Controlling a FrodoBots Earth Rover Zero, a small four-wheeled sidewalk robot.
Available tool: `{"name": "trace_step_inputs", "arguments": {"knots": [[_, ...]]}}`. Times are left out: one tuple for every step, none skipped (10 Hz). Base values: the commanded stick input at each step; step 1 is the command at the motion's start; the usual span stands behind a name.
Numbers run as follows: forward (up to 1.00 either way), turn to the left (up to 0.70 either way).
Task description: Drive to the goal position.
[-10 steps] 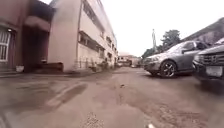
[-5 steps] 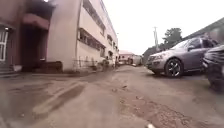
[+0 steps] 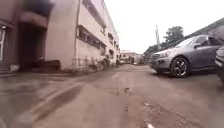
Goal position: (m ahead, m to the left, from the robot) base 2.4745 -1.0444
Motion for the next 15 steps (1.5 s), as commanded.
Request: {"name": "trace_step_inputs", "arguments": {"knots": [[0.70, -0.20], [0.70, -0.32], [0.70, -0.22], [0.70, -0.12], [0.70, -0.04], [0.70, 0.00], [0.70, 0.00], [0.70, 0.00], [0.70, 0.00], [0.70, 0.00], [0.70, 0.00], [0.70, -0.31], [0.70, -0.20], [0.70, -0.09], [0.70, 0.00]]}}
